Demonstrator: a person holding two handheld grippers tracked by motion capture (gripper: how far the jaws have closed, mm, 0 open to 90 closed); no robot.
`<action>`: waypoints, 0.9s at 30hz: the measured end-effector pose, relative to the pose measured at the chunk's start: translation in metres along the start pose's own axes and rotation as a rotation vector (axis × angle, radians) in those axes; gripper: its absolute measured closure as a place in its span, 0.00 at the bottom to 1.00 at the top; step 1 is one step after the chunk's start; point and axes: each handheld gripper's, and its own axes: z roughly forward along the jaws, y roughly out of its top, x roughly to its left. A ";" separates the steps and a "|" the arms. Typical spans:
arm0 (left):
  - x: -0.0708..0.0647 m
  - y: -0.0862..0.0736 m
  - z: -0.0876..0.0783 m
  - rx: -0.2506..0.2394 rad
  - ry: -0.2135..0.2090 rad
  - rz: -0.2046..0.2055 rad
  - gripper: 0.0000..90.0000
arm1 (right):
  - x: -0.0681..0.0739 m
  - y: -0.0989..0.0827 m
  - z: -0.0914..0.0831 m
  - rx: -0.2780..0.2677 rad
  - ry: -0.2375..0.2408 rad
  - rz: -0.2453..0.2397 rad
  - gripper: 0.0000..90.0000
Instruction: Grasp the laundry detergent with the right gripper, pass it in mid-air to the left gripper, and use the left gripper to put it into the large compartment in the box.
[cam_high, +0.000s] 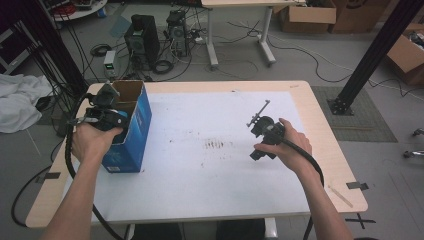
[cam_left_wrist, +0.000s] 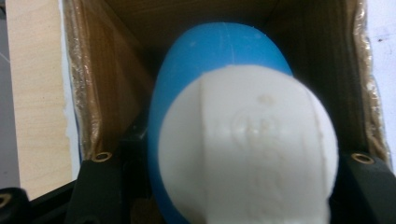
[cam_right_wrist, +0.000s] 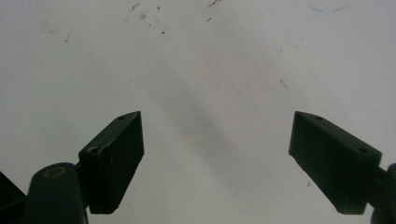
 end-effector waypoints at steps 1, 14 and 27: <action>0.000 0.000 0.000 0.000 0.000 -0.001 0.42 | 0.000 0.000 0.000 0.002 0.001 0.002 0.20; 0.002 -0.002 0.000 -0.007 -0.005 0.000 0.42 | 0.000 -0.003 0.000 0.001 0.002 0.005 0.20; -0.001 -0.001 0.001 0.008 0.004 0.012 0.35 | 0.001 -0.005 0.001 0.003 0.006 0.013 0.20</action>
